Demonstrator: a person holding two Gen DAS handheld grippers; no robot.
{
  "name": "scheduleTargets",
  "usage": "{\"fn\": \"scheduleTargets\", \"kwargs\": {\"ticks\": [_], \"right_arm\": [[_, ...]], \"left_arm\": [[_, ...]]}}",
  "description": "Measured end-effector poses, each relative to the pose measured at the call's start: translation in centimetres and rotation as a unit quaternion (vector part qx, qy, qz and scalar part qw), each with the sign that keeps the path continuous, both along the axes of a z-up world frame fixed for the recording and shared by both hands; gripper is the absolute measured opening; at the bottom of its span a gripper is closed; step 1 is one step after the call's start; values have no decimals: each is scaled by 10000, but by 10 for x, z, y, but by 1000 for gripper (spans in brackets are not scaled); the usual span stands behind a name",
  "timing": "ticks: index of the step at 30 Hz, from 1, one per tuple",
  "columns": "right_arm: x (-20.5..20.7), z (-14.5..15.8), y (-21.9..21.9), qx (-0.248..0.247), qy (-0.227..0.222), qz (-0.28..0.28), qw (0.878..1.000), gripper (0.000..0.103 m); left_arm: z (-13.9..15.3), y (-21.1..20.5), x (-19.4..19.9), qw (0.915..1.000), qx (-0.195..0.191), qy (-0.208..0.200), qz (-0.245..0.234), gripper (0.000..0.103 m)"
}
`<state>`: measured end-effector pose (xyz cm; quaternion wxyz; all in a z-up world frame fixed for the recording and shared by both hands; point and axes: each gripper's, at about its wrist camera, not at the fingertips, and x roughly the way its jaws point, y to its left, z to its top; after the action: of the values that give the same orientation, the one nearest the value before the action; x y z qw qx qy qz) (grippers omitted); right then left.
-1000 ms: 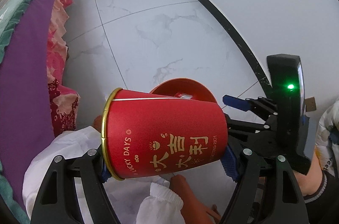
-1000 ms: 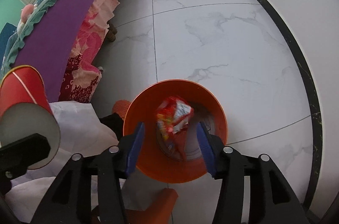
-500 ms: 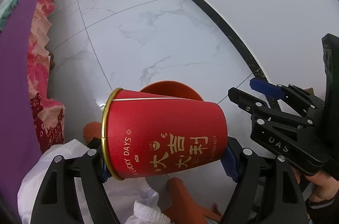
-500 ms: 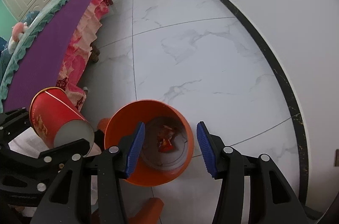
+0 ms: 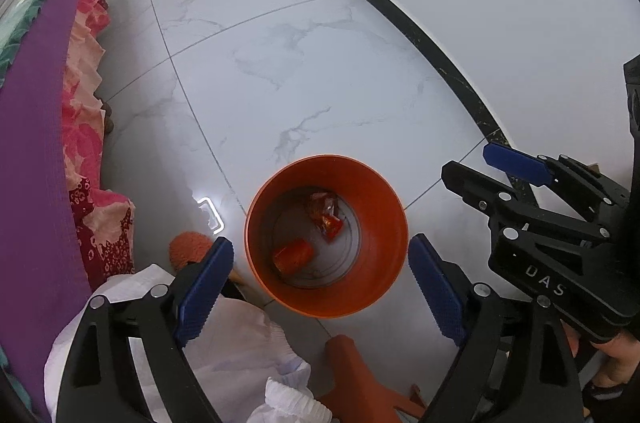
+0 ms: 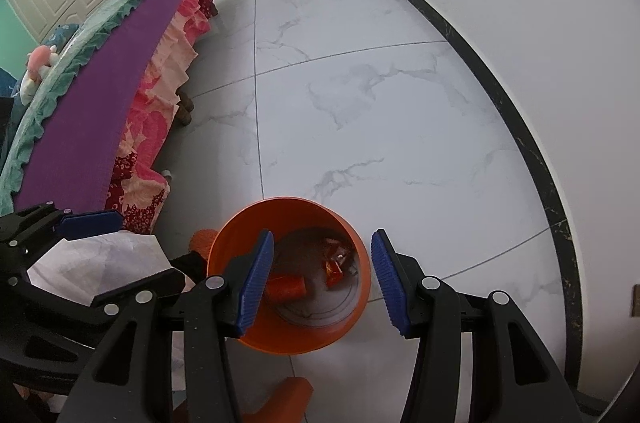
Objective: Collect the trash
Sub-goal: 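Move both grippers back over the bed toward the remaining trash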
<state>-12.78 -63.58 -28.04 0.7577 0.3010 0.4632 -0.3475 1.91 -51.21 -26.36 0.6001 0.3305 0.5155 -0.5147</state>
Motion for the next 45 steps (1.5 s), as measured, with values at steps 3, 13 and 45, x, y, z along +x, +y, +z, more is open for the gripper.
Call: {"fn": "scheduleTargets", "kwargs": {"ticks": [3, 13, 45], "right_arm": [[0, 7, 1, -50, -31, 2, 10000, 52], [24, 67, 30, -310, -594, 383, 9970, 52], [211, 211, 302, -758, -1890, 3728, 9053, 63]], "left_arm": [[6, 3, 0, 10000, -70, -13, 15, 88], [71, 42, 18, 9951, -652, -571, 469, 88], [180, 342, 103, 9097, -1385, -1676, 3537, 88]]}}
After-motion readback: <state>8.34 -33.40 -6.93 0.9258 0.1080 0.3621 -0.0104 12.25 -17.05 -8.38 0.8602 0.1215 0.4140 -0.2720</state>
